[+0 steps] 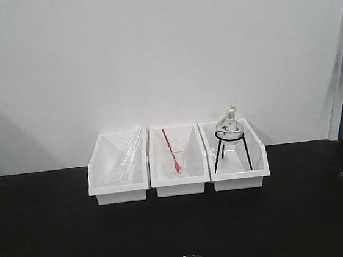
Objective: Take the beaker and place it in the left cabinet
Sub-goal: 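Move the right gripper toward the clear glass beaker on the bench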
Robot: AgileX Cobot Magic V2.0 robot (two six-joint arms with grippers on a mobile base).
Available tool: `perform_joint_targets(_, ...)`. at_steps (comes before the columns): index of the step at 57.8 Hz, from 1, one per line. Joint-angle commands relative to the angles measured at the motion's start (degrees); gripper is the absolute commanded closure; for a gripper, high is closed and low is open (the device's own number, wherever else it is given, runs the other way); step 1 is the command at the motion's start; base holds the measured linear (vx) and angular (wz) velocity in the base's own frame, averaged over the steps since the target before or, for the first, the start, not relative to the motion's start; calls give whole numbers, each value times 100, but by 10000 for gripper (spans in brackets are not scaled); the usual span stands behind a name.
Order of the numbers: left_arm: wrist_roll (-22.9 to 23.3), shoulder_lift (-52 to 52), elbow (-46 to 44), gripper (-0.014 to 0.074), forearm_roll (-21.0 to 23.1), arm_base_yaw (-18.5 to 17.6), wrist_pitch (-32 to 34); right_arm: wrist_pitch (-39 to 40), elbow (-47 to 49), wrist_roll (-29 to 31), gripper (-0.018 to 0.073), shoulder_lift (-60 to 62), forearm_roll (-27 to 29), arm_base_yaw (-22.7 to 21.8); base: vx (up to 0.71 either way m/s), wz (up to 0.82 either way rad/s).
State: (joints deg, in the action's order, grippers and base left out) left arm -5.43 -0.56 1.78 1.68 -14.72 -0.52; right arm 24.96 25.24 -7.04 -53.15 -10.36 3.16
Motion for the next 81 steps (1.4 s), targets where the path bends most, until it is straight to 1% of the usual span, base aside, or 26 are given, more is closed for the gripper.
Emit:
perform_joint_targets(1,20,-108,94,595,42,-19,484,627,215,-16,559,-102,-23,-22,0,0)
perform_joint_targets(7,20,-108,94,595,42,-19,484,627,215,-16,540,-131,-23,-22,0,0)
perform_joint_targets(11,20,-108,94,595,42,-19,484,627,215,-16,512,-131,-23,-22,0,0)
perform_joint_targets(17,20,-108,94,595,42,-19,484,627,215,-16,449,-131,-23,-22,0,0)
perform_joint_targets(21,20,-108,94,595,42,-19,484,627,215,-16,380,-131,-23,-22,0,0)
perform_joint_targets(27,20,-108,94,595,42,-19,484,627,215,-16,246,-139,-23,-22,0,0)
perform_joint_targets(36,20,-108,94,595,42,-19,484,627,215,-16,-36,-139,-23,-22,0,0)
perform_joint_targets(42,20,-108,94,595,42,-19,484,692,215,-16,-168,-139,-23,-22,0,0)
perform_joint_targets(46,20,-108,94,595,42,-19,484,806,215,-36,-169,-139,-23,-22,0,0)
perform_joint_targets(53,20,-108,94,595,42,-19,484,1042,215,-470,-160,-145,-45,-16,0,0)
perform_joint_targets(58,20,-108,94,595,42,-19,484,1198,215,-687,-141,-282,-256,-16,0,0)
perform_joint_targets(61,20,-108,94,595,42,-19,484,1257,215,-766,-126,-425,-681,-16,0,0)
perform_joint_targets(65,20,-108,94,595,42,-19,484,1401,215,-881,-106,-700,-1505,-16,0,0)
perform_joint_targets(68,20,-108,94,595,42,-19,484,1633,215,-1197,-92,-936,-2157,-16,0,0)
perform_joint_targets(71,20,-108,94,595,42,-19,484,1865,215,-1547,-82,-1240,-2630,-16,0,0)
perform_joint_targets(76,20,-108,94,595,42,-19,484,2215,215,-2013,-70,-1774,-3267,-16,0,0)
perform_joint_targets(81,20,-108,94,595,42,-19,484,2473,215,-2208,-61,-2433,-3764,-16,0,0)
